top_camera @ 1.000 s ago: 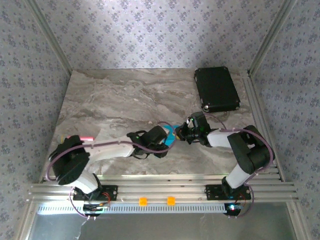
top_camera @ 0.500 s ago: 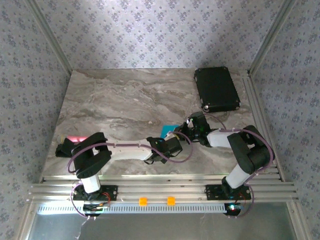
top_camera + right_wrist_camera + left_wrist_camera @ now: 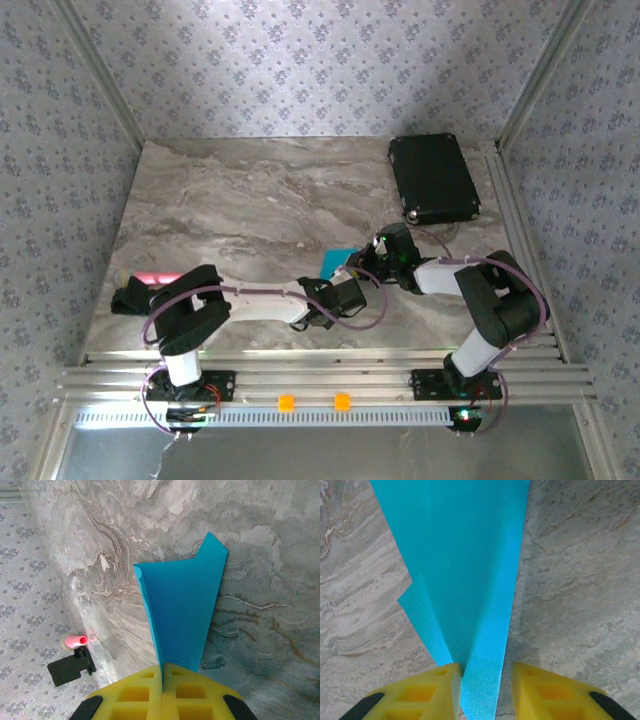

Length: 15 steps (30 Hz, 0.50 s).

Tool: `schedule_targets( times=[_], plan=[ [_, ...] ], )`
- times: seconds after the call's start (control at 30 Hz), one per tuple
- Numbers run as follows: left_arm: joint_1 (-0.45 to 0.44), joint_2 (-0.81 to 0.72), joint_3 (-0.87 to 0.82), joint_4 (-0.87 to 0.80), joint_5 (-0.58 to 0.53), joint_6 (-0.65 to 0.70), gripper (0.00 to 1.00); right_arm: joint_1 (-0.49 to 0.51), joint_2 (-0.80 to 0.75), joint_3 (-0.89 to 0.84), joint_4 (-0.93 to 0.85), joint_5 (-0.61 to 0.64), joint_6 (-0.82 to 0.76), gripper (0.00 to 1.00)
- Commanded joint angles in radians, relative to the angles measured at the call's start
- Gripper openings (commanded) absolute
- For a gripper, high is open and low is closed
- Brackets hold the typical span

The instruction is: Fold a paper plane with a square sheet of paper (pick it up from the middle)

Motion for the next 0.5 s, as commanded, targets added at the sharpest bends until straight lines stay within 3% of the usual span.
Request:
schedule_targets(
  times=[0.0, 0.47],
  plan=[
    [-0.007, 0.020, 0.020, -0.028, -0.032, -0.009, 0.30, 0.004, 0.003, 0.001, 0.004, -0.007, 0.014, 0.01],
    [-0.009, 0.021, 0.017, -0.030, -0.059, -0.022, 0.22, 0.001, 0.007, -0.001, 0.002, -0.008, 0.012, 0.02]
  ],
)
